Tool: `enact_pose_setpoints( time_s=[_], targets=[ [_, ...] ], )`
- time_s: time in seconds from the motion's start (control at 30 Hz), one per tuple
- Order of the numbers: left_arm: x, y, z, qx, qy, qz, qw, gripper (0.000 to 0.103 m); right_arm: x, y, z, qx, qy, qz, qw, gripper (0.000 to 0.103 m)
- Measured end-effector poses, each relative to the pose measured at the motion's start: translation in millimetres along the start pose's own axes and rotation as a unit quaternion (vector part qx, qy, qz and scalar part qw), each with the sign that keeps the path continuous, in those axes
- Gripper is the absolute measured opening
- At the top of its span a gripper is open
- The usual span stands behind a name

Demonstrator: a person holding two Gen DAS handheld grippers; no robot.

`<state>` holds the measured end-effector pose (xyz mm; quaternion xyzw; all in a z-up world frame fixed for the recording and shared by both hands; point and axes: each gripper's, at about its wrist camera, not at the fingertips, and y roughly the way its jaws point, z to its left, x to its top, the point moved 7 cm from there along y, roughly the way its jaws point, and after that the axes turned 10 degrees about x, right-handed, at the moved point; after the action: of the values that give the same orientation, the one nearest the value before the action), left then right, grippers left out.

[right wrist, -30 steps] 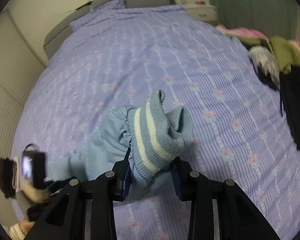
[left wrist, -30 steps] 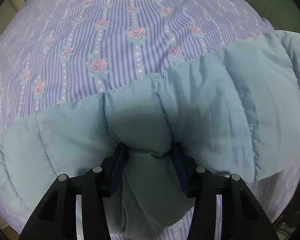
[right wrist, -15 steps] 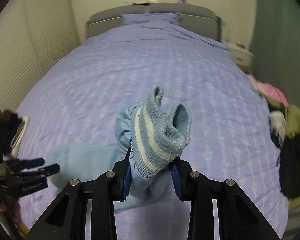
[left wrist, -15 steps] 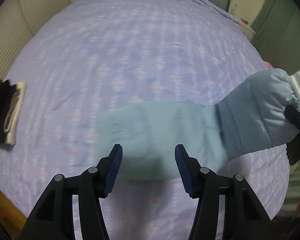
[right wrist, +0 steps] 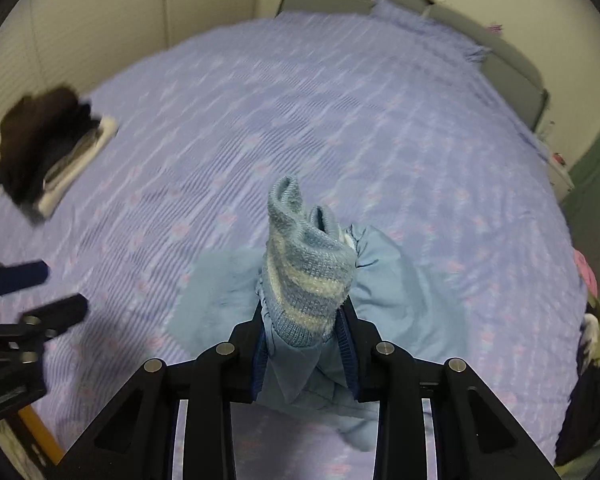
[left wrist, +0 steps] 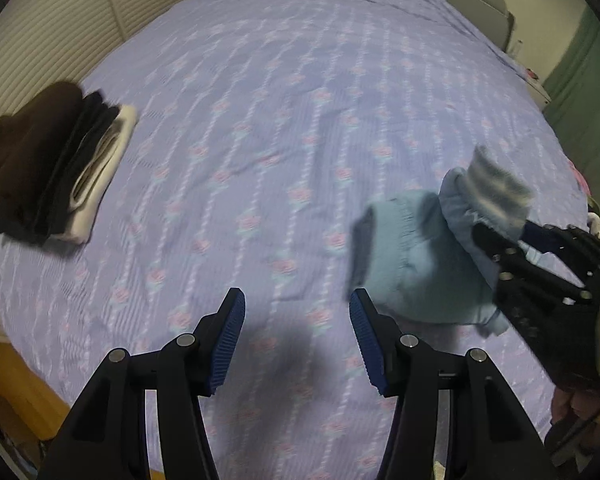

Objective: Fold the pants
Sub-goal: 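Fold the cuffs over onto the pants with the right tool and release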

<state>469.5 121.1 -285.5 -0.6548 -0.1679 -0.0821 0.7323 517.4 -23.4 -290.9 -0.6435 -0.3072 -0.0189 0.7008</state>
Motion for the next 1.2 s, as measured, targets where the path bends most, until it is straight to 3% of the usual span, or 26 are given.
enact_pose_setpoints(
  time_s=[0.1, 0.17, 0.27, 0.37, 0.4, 0.47, 0.57, 0.67, 0.77, 0.83, 1.0, 1.2],
  targets=[
    [-7, 6, 16, 0.005, -0.005, 0.008, 0.9999, 0.054, -4, 15, 20, 0.011, -0.017, 0.018, 1.0, 0.041],
    [-10, 9, 24, 0.007, -0.01, 0.012, 0.9998, 0.054, -7, 17, 32, 0.044, -0.014, 0.019, 0.999, 0.051],
    [-9, 9, 33, 0.01, -0.022, 0.011, 0.9996, 0.054, -12, 15, 42, 0.079, -0.013, 0.025, 0.997, 0.058],
    [-4, 4, 35, 0.007, -0.028, 0.002, 0.9996, 0.054, -15, -9, 44, 0.147, 0.018, 0.018, 0.989, 0.058],
    [-2, 1, 34, 0.003, -0.029, -0.001, 0.9996, 0.054, -16, -22, 45, 0.187, 0.033, 0.017, 0.982, 0.058],
    [2, -5, 27, -0.008, -0.032, -0.008, 0.9994, 0.055, -17, -46, 43, 0.219, 0.047, 0.002, 0.975, 0.058],
    [7, -20, 7, -0.034, -0.028, -0.024, 0.9987, 0.056, -19, -80, 21, 0.206, 0.057, -0.035, 0.976, 0.063],
    [10, -39, -27, -0.077, -0.014, -0.042, 0.9961, 0.06, -28, -108, -27, 0.156, 0.09, -0.075, 0.981, 0.069],
    [12, -45, -64, -0.107, 0.008, -0.052, 0.9929, 0.064, -46, -115, -79, 0.092, 0.124, -0.091, 0.984, 0.07],
    [14, -39, -85, -0.107, 0.02, -0.051, 0.9927, 0.064, -59, -106, -112, 0.067, 0.155, -0.077, 0.983, 0.07],
    [7, -12, -119, -0.108, 0.005, -0.005, 0.9941, 0.064, -100, -72, -184, 0.059, 0.252, -0.045, 0.965, 0.07],
    [-9, 13, -135, -0.122, -0.082, 0.047, 0.988, 0.073, -126, -38, -212, 0.095, 0.304, -0.025, 0.947, 0.07]
  ],
)
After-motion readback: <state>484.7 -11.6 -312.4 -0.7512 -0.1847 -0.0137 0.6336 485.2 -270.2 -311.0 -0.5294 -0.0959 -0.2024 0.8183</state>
